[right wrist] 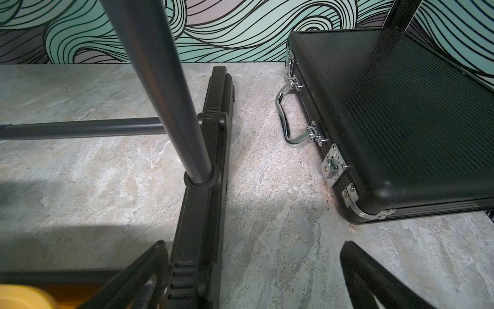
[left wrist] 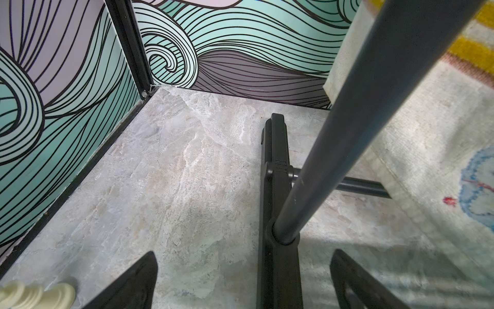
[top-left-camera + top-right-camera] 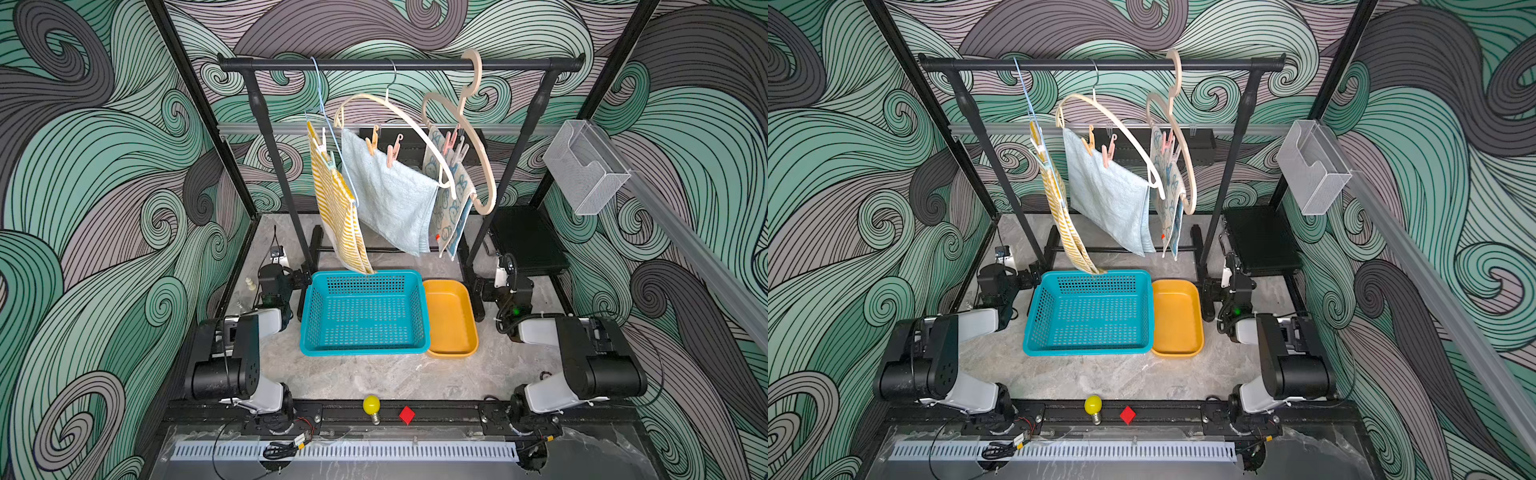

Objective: Remove the clothespins securing towels to the hanger
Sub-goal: Pick up the hanger from the clothesline.

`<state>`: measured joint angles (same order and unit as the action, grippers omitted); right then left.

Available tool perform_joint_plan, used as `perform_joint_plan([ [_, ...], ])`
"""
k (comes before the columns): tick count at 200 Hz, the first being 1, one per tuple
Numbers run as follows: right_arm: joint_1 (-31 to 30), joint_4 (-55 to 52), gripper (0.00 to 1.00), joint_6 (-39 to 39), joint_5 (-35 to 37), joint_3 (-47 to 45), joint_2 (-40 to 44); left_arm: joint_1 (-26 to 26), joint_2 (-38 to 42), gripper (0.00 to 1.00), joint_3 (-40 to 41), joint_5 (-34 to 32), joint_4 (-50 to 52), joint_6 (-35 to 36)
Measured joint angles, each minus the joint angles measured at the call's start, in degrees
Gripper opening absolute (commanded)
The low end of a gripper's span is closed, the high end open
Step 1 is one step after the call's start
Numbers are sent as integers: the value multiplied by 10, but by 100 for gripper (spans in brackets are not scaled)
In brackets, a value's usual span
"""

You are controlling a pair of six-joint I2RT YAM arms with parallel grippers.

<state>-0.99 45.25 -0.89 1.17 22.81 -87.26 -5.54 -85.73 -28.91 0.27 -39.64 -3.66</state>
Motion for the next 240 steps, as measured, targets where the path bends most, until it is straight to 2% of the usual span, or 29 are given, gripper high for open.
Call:
perform_joint_plan([
  [162, 0, 0, 99, 0, 0, 0, 0, 0, 0, 99, 0, 0, 0, 0],
  [166, 0, 0, 99, 0, 0, 0, 0, 0, 0, 96, 0, 0, 0, 0],
  [180, 0, 0, 99, 0, 0, 0, 0, 0, 0, 75, 0, 2, 1, -2],
  [200, 0, -2, 98, 0, 6, 1, 2, 2, -1, 57, 0, 1, 9, 3],
  [220, 0, -121, 86, 12, 34, 46, 40, 16, -3, 50, 9, -22, 15, 9],
  [240, 0, -230, 87, 21, 45, 120, 103, 32, -3, 49, 20, -52, 16, 11],
])
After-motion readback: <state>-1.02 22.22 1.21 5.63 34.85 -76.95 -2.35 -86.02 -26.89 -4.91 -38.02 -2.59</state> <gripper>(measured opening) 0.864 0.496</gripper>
